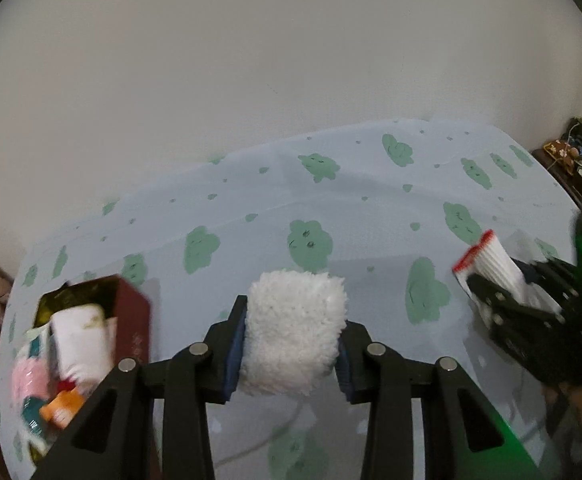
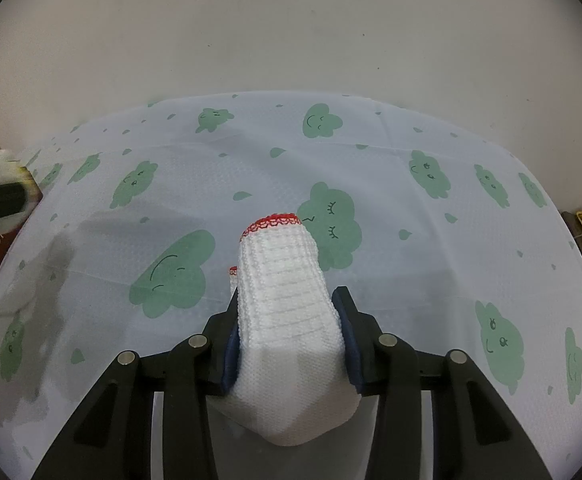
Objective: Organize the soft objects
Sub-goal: 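Carry the fluffy ball into the tin and open the left gripper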
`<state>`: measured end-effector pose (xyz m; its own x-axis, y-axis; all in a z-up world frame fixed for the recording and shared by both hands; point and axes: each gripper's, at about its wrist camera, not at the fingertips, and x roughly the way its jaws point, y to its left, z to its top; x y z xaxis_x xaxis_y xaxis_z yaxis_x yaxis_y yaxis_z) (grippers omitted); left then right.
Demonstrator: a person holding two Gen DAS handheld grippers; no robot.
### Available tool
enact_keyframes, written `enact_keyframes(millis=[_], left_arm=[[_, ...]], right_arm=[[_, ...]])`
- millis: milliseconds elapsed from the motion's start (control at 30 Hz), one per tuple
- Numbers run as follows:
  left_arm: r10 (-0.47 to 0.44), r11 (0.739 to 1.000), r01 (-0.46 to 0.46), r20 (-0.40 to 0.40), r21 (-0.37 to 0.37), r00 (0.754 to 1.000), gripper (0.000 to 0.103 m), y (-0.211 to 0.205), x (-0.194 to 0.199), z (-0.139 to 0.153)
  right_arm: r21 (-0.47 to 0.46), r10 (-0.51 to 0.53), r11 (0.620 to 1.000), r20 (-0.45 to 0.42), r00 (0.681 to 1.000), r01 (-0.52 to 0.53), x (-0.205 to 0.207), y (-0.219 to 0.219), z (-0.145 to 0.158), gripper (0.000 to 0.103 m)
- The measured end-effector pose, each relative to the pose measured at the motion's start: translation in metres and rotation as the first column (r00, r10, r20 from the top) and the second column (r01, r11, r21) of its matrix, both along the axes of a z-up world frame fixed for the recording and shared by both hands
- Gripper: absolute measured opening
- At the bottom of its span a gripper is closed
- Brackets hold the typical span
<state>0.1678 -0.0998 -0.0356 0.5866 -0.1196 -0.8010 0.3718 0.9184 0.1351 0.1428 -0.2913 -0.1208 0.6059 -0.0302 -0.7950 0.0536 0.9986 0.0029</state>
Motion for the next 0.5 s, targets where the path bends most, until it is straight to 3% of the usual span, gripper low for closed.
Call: enact_keyframes(millis=[167, 500], left_arm=[[0.031, 0.999, -0.03, 0.015, -0.039, 0.999, 0.038, 0.02, -0.024, 0.02], [0.122, 0.992, -0.12, 0.07, -0.033, 0.99, 0.038, 0.076, -0.039, 0.046]], right_arm=[[-0.003, 0.001, 1.0, 0.0, 1.0, -0.001, 0.0, 0.0, 0.0, 0.041], [-0.009, 0.002, 1.0, 0.0, 1.0, -0.002, 0.001, 0.001, 0.0, 0.041]])
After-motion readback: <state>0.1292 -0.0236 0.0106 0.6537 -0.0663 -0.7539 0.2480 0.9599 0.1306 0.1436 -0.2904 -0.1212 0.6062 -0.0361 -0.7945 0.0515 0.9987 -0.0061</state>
